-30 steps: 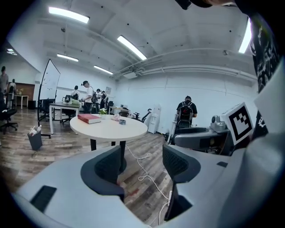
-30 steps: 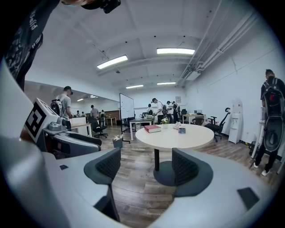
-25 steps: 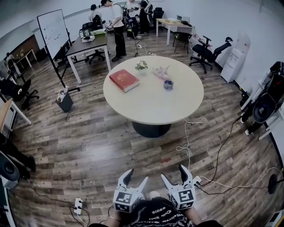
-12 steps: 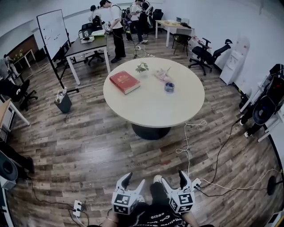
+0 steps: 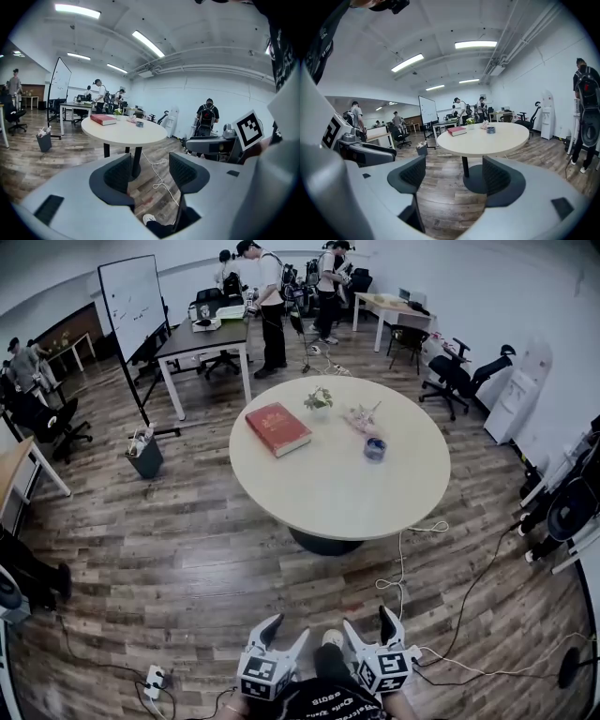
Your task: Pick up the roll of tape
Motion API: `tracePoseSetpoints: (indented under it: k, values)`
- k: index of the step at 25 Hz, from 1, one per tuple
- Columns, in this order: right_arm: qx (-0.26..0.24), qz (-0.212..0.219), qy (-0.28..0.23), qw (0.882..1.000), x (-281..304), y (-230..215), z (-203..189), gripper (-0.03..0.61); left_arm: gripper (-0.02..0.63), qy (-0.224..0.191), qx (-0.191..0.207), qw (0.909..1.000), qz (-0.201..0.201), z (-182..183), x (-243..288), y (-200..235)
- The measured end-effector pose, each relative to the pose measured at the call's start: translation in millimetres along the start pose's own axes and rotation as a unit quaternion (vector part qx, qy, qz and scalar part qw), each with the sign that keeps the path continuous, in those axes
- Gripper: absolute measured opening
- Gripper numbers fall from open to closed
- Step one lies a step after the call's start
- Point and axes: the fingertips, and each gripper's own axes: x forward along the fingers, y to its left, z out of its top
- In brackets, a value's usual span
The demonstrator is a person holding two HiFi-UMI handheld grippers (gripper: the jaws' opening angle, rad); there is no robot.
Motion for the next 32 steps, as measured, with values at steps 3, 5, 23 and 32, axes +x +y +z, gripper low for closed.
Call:
tracePoseSetpoints:
  k: [3, 5, 23, 32]
  values:
    - [-0.013, 0.01, 0.001, 1.0, 23, -13, 13, 0.367, 0.276, 0.004, 0.0, 1.0, -0.006, 14, 23, 2]
    - [-0.016, 0.017, 0.002, 1.0, 36, -23, 21, 0.367, 0.275, -0.001, 0.005, 1.0, -0.002, 25, 39, 2]
    - [-0.106, 0.059, 0.042, 0.992, 116, -134, 48, 0.356, 0.252, -0.033, -0.004, 0.9985, 0.043, 74, 170, -21]
    - [-0.105, 0.061, 0.055, 0.991, 120, -141, 45, 0.356, 0.25, -0.03, -0.015, 0.9975, 0.062, 82, 185, -15]
